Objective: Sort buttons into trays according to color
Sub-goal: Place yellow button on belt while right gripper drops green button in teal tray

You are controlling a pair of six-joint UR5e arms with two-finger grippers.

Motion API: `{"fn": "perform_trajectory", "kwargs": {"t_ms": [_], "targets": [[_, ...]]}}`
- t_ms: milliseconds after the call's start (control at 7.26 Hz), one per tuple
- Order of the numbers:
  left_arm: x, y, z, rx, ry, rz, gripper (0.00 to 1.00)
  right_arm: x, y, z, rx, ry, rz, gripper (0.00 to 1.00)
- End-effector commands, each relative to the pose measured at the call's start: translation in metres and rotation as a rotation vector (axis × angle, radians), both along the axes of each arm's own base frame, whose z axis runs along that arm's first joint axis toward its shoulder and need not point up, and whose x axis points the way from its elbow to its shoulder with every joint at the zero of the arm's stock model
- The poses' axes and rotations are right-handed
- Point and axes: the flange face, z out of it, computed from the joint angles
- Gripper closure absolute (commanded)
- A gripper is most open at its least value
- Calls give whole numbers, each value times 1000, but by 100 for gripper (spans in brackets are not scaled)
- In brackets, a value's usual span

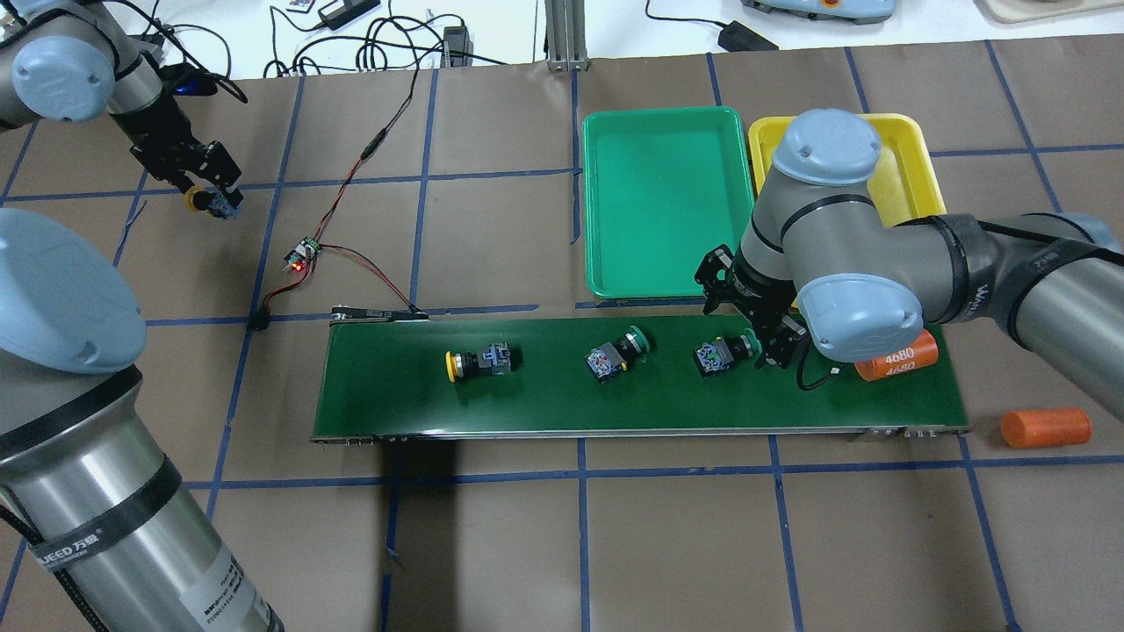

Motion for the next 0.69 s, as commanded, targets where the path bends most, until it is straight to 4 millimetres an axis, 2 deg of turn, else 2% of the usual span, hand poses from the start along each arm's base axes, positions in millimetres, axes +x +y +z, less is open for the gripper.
{"fn": "perform_trajectory", "kwargs": {"t_ms": [0, 138, 275, 413, 551], "targets": [[-126, 44, 66, 45, -35, 157, 100, 1, 2, -6, 15, -1, 11, 55], [-162, 84, 75, 73, -41, 188, 100, 0, 3, -8, 20, 0, 14, 88], [-187, 131, 75, 106, -50, 196, 100, 0, 2, -6, 15, -3, 38, 100], [-215, 171, 78, 93, -80, 254, 100, -7, -2, 2, -6, 0, 49, 100], [-249, 197, 74, 63, -98, 236, 100, -6, -10, 23, -61, 2, 60, 100]]}}
